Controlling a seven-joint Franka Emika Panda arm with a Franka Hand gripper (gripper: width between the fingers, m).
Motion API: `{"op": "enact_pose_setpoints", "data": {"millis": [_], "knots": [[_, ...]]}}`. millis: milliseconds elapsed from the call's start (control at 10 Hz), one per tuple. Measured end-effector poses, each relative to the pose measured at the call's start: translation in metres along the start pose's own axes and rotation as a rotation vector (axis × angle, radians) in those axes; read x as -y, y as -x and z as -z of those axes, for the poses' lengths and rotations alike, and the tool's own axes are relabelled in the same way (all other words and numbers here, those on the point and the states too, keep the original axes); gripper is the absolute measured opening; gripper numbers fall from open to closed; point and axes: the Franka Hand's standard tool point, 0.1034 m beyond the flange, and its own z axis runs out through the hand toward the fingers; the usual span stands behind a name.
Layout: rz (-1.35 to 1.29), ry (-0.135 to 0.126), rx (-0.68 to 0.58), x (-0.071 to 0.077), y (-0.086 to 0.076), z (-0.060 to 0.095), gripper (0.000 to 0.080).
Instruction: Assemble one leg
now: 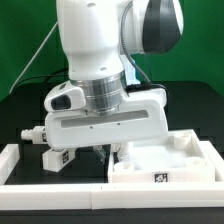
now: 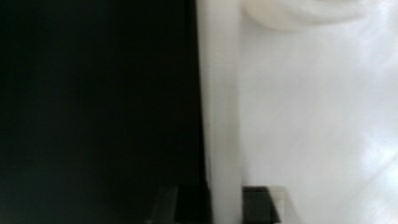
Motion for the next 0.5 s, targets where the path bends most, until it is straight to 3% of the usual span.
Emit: {"op": "enact_pose_setpoints", "data": {"millis": [300,500], "knots": [[-0.02,0.004,0.002,0.0072,-0.0018,-0.0021,0.0055],[-0.023,0.029,0.003,0.0084,-0.0042,-0.0031,0.0055]]}}
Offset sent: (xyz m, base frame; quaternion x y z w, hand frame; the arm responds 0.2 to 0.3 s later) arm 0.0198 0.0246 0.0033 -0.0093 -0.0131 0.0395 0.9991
